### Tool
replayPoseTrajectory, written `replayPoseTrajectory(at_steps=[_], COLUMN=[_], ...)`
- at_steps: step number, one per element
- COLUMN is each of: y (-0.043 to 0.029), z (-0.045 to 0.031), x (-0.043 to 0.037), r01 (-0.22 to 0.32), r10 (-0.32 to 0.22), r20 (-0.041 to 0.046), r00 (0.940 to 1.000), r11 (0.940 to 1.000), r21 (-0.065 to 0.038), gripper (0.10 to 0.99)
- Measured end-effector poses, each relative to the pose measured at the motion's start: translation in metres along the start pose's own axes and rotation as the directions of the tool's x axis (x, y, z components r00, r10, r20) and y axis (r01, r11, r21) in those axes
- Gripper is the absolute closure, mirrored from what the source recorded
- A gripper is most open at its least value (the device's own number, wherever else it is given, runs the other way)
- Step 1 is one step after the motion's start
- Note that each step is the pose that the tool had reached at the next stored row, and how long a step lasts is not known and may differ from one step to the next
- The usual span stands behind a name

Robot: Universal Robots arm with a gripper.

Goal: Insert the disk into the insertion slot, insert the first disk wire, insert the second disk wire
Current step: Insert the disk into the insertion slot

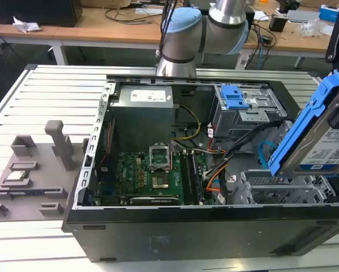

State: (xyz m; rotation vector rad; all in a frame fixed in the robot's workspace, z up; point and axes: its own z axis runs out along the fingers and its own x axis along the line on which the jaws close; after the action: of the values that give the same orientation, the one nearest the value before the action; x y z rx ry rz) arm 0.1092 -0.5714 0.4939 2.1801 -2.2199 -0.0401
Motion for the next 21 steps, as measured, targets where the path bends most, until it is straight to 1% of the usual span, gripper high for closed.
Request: replayPoseTrajectory(at_steps=[1,2,4,5,6,8,10,11,13,14,15,17,21], y=[-0.0003,0.0002,0.0022,0.0069,0.0079,0.0078,0.0076,0.0075,0.0073,0.0073,0.0072,0.0072,0.007], z=[0.0085,0.012,0.0139,0.0175,0.022,0.0294,0.0333,0.0369,0.0443,0.0478,0.0495,0.0519,0.0565], x=[0.0,0.0,0.0,0.0,-0.0002,-0.0008,-0.0015,-0.0022,-0.0065,-0.0114,-0.0145,-0.018,-0.0186], r01=[0.0,0.0,0.0,0.0,0.0,0.0,0.0,0.0,0.0,0.0,0.0,0.0,0.0], r10=[0.0,0.0,0.0,0.0,0.0,0.0,0.0,0.0,0.0,0.0,0.0,0.0,0.0], r20=[0.0,0.0001,0.001,0.0044,0.0046,0.0045,0.0045,0.0045,0.0044,0.0045,0.0046,0.0045,0.0044], r00=[1.0,1.0,1.0,1.0,1.0,1.0,1.0,1.0,1.0,1.0,1.0,1.0,1.0], r11=[1.0,1.0,1.0,1.0,1.0,1.0,1.0,1.0,1.0,1.0,1.0,1.0,1.0], r21=[0.0,0.0,0.0,0.0,0.0,0.0,0.0,0.0,0.0,0.0,0.0,0.0,0.0], gripper=[0.722,0.722,0.722,0.722,0.722,0.722,0.722,0.722,0.722,0.722,0.722,0.722,0.722])
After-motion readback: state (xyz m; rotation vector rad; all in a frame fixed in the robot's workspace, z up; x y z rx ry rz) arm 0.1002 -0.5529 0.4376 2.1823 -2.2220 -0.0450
